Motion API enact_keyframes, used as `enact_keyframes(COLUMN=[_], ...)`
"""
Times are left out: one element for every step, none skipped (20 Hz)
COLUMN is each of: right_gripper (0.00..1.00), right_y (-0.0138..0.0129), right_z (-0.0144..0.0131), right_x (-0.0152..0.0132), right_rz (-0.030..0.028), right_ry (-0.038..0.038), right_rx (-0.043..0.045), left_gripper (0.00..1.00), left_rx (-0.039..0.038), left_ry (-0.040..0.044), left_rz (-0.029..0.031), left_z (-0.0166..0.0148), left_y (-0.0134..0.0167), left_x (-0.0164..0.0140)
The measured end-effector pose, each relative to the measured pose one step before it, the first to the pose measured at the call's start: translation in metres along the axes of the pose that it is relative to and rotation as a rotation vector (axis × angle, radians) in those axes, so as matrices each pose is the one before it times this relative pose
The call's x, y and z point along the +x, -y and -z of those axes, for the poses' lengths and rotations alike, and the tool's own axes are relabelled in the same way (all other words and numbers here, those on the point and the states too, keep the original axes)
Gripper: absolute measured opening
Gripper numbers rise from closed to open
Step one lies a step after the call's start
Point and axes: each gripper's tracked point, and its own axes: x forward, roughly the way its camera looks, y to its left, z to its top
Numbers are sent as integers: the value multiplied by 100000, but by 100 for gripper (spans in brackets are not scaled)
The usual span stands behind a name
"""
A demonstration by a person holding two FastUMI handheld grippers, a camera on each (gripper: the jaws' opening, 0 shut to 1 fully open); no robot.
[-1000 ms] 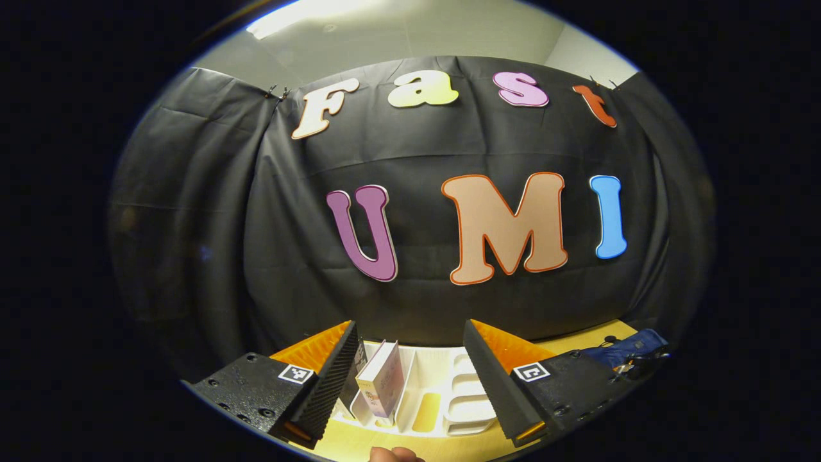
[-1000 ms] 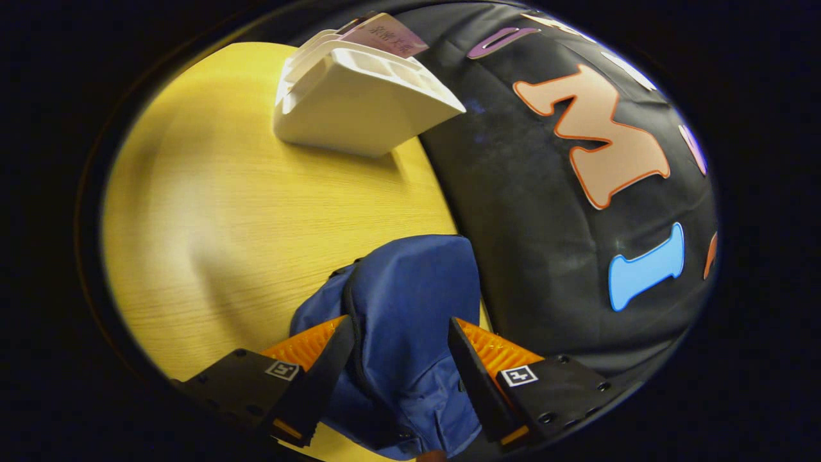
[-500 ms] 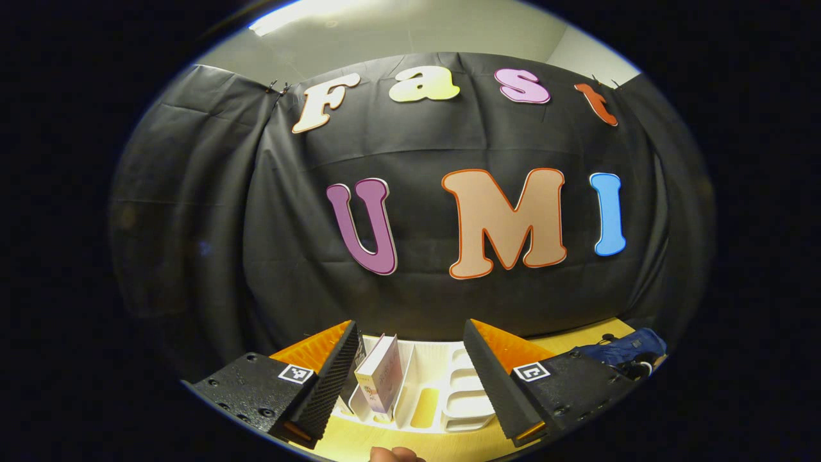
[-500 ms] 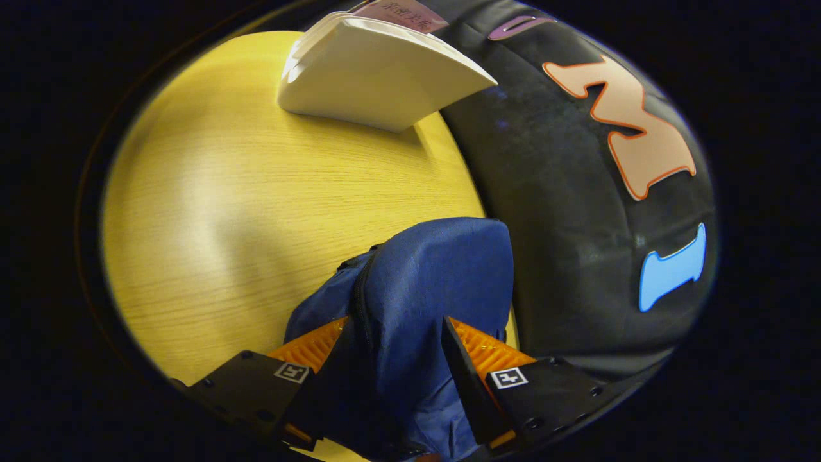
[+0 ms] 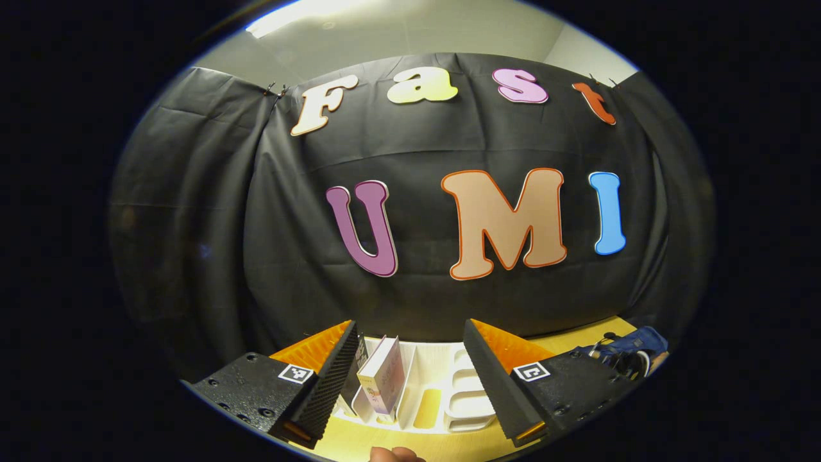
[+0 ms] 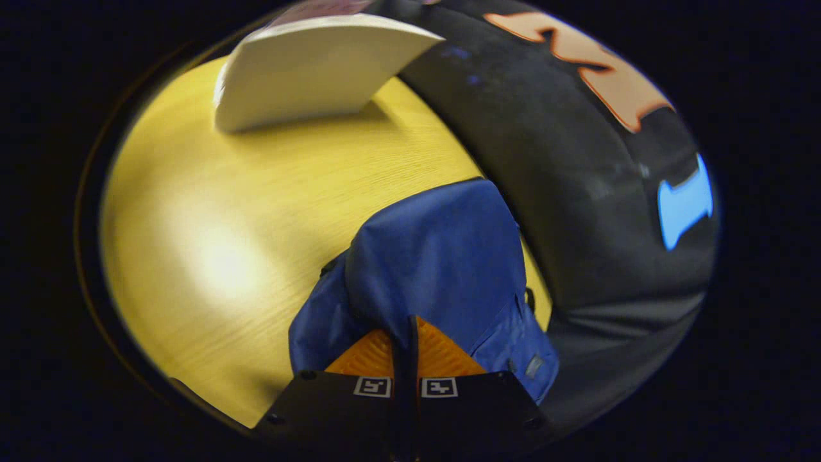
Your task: Open the schoolbag, grab two books from the bookshelf and put them into the schoolbag.
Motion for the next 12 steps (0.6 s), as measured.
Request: enact_keyframes(right_gripper=[4, 4, 4, 4, 0, 4, 4, 4, 7, 0, 4, 4], right_y=[121, 279, 103, 87, 214, 267, 337, 361, 534, 514, 620, 761], right_z=[-130, 226, -152, -90, -123, -200, -224, -310, -458, -312, -489, -632], right_x=[3, 115, 40, -242, -475, -481, -582, -427, -591, -337, -537, -917], right_rz=[-2306, -1342, -797, -786, -498, -355, -262, -647, -798, -628, -524, -415], right_ry=[-551, 53, 727, 41, 317, 781, 527, 882, 916, 1399, 1288, 2047], right_rx=[3924, 2434, 1180, 833, 1399, 1915, 2901, 3177, 3303, 3819, 4324, 4786], left_gripper=[96, 96, 97, 97, 97, 97, 97, 94, 100, 97, 97, 97], left_rx=[31, 28, 4, 259, 202, 228, 225, 125, 128, 144, 136, 130], left_ry=[-266, -197, -108, 67, 289, 81, 57, 241, -56, -261, -485, -370], left_rz=[188, 223, 461, 180, 138, 361, 380, 334, 154, -37, 39, -18], left_z=[38, 100, -14, -28, -110, 63, -24, 15, 15, 99, 159, 223], left_y=[22, 91, -2, -62, 5, 115, -7, -146, -141, -123, -108, -113], left_x=[42, 52, 60, 38, -14, -50, -26, 140, 89, 70, 130, 35])
